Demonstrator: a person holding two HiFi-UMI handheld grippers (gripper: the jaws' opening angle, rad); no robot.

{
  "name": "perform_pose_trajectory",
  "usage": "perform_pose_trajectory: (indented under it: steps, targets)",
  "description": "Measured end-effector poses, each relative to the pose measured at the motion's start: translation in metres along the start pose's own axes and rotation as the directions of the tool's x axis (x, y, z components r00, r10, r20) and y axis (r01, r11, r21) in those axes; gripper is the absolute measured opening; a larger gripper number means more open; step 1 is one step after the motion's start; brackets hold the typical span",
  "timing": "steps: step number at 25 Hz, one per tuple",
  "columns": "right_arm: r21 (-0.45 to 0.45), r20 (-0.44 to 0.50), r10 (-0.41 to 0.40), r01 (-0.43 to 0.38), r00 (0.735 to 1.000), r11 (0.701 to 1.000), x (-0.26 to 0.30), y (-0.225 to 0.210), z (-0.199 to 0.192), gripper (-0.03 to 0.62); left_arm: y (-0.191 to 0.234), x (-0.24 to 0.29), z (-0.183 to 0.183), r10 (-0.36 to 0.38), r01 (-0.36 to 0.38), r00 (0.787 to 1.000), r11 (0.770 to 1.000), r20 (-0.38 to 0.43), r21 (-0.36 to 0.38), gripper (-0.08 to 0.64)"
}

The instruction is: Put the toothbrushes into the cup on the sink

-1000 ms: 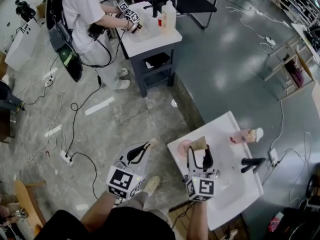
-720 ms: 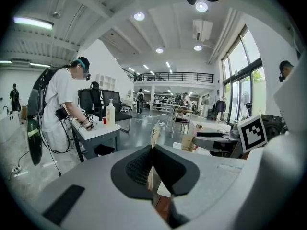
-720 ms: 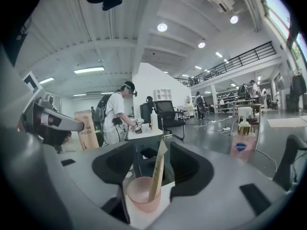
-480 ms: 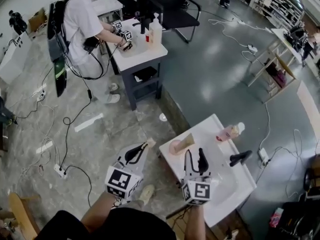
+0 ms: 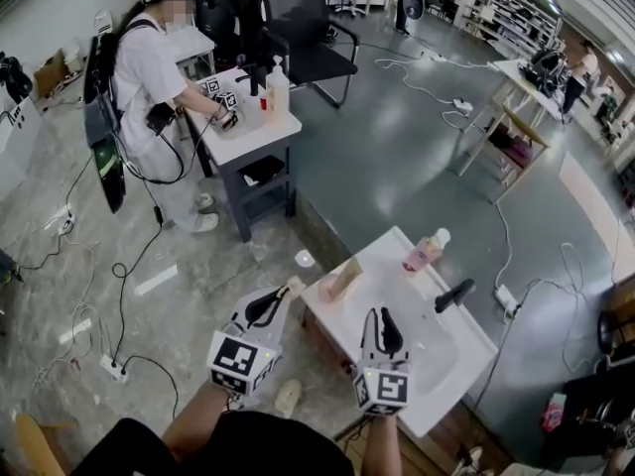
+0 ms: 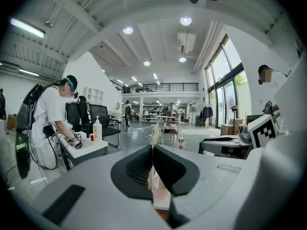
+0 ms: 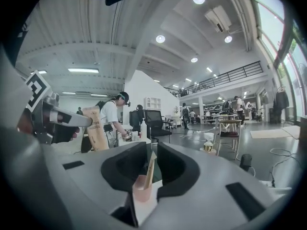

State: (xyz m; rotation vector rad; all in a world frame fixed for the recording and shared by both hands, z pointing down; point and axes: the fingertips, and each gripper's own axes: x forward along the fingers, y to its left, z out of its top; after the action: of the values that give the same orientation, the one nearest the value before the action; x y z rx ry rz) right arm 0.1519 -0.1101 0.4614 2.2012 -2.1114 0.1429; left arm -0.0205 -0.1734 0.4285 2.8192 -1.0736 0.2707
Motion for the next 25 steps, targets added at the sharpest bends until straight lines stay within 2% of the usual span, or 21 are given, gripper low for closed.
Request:
perform_pose_trajectory:
  steps: [10, 25]
  targets:
    - [0.002, 0.008, -0.044, 0.044, 0.999, 0.999, -0.04, 0.0, 0.005, 0.002, -0.027, -0.022, 0.007, -0.026, 0.026, 1.0, 1.0, 0.012, 0.016, 0.005]
    - [0.003, -0.001, -0.072, 0.072, 0.997, 0.997, -0.046, -0.006, 0.003, -0.002, -0.035, -0.015, 0.006, -0.053, 0.053, 0.999, 0.998, 0.008, 0.023, 0.005]
